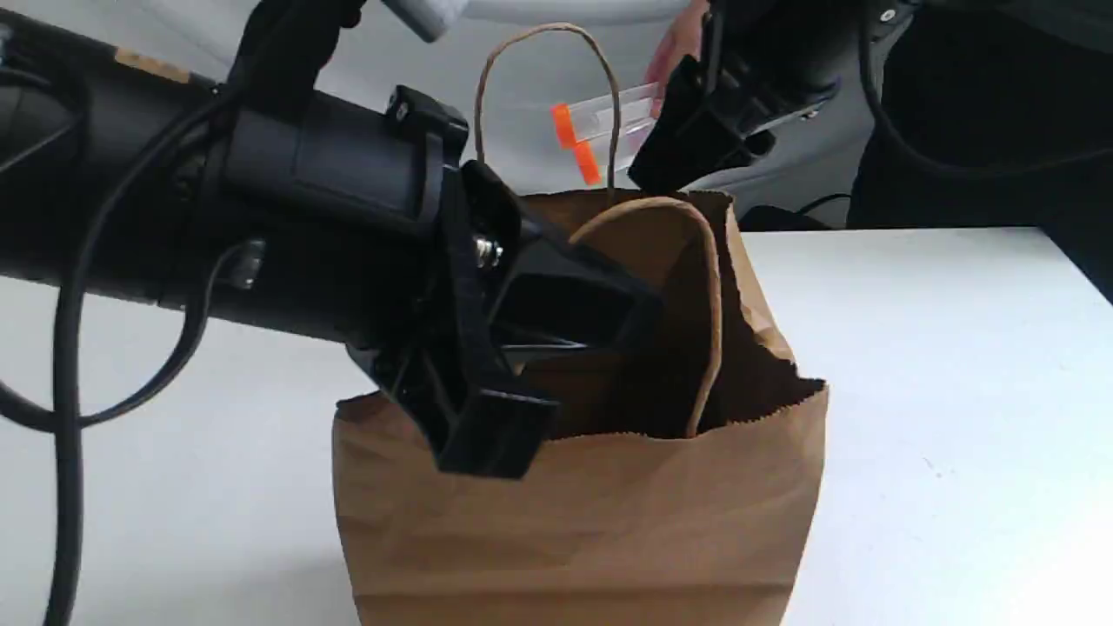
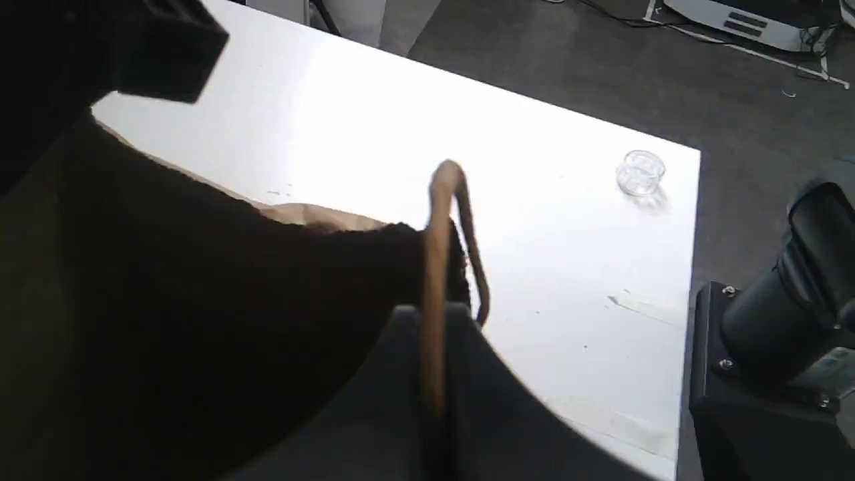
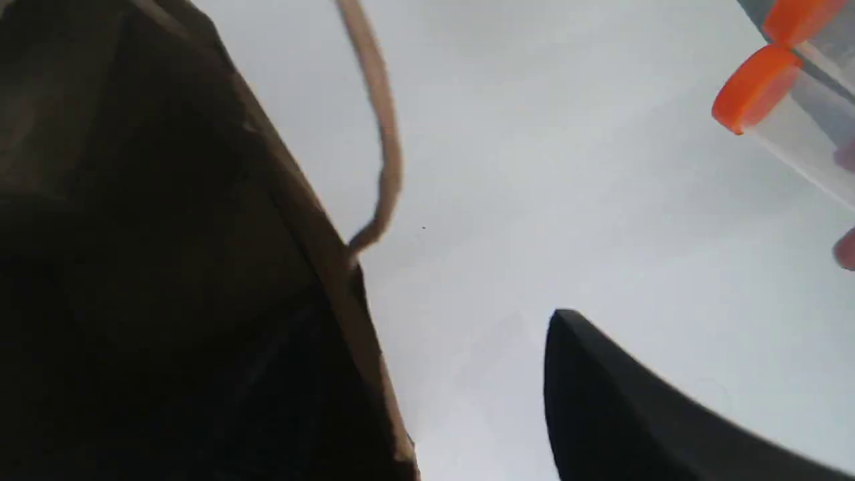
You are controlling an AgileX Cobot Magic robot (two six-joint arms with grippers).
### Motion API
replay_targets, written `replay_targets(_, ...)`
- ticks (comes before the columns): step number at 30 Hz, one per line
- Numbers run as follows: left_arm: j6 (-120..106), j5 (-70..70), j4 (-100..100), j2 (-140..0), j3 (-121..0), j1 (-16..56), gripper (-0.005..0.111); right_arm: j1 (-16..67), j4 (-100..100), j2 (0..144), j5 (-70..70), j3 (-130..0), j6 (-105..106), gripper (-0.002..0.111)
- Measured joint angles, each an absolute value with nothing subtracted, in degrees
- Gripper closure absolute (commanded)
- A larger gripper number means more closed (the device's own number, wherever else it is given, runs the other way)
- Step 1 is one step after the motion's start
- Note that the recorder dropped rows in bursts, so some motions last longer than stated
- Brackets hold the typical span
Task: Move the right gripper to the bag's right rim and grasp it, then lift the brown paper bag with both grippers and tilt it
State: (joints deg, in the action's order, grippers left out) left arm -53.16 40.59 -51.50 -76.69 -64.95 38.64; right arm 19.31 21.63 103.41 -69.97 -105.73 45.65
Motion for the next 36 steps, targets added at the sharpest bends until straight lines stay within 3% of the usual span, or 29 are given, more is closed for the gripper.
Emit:
replay_targets(15, -53.16, 40.71, -51.50, -76.69, -64.95, 38.64, 0.107, 19.31, 23.54, 107.94, -69.97, -105.82, 45.77, 0.059)
replay_targets(22, -53.16, 40.80, -51.50, -76.69, -64.95, 38.64, 0.107, 19.31, 23.54, 109.27, -69.97, -105.82, 45.77, 0.078)
replay_targets(27, -53.16, 40.70, -51.50, -76.69, -64.95, 38.64, 0.107, 19.31, 23.87, 109.27, -69.97, -105.82, 45.77, 0.108)
replay_targets(36, -52.94, 40.81, -51.62, -76.69, -65.40, 38.64, 0.107, 19.31, 31.17, 109.27, -69.97, -105.82, 44.49, 0.108)
